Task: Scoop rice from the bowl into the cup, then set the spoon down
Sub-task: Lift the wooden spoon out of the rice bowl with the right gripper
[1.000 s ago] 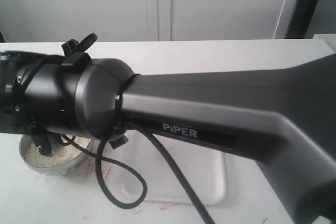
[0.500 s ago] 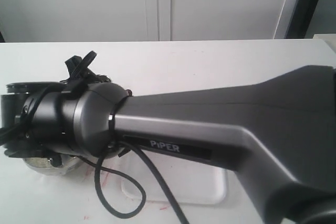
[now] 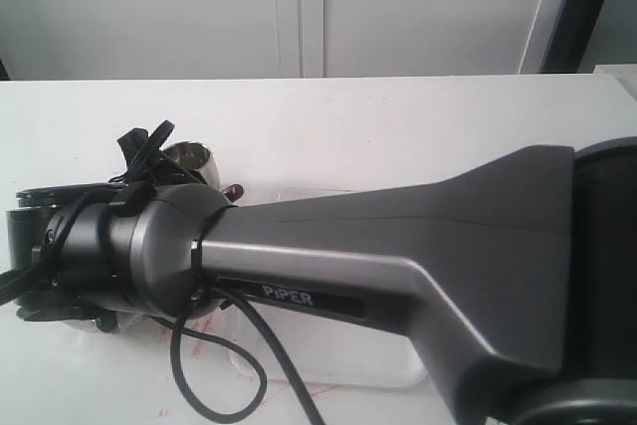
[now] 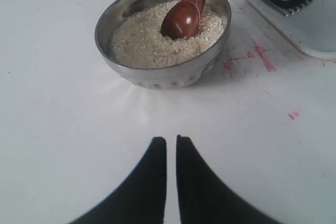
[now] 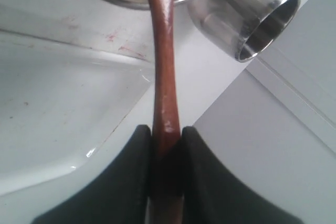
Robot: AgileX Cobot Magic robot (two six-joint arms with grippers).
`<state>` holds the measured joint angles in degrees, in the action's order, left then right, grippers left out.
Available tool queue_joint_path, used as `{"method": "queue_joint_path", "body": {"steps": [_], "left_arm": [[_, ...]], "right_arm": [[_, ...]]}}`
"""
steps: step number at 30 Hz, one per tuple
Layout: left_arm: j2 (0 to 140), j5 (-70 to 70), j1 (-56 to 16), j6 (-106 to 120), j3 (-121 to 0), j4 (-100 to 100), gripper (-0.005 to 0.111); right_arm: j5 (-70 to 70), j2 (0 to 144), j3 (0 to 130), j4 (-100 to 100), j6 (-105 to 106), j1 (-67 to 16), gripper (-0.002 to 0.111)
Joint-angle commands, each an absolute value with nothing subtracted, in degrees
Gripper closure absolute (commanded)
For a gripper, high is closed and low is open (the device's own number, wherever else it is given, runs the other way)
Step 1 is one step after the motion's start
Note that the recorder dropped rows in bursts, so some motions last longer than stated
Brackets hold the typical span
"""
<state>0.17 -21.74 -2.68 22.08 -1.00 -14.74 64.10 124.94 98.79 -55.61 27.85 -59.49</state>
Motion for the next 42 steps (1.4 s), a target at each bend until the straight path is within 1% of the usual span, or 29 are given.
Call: {"method": "queue_joint_path", "body": {"steps": [1,19,30,42], "left_arm": [[0.0,-21.9,-3.0,22.3,-0.7,-15.4,0.092],[0.0,-21.9,-3.0,22.3,-0.7,-15.4,0.092],[0.0,-21.9,-3.0,22.3,-0.7,-15.4,0.092],[0.0,-21.9,-3.0,22.3,-0.7,-15.4,0.092]], "right_arm": [[63.2,124.8,98.6,-55.0,24.5,-59.6,0.108],[63.1,124.8,98.6,-50.9,15.1,-59.3,0.108],[64.3,122.8,98.6,-50.6,14.8,-59.3,0.108],[63.8,119.5,98.6,-44.2,14.8,-58.4,0.108]]}}
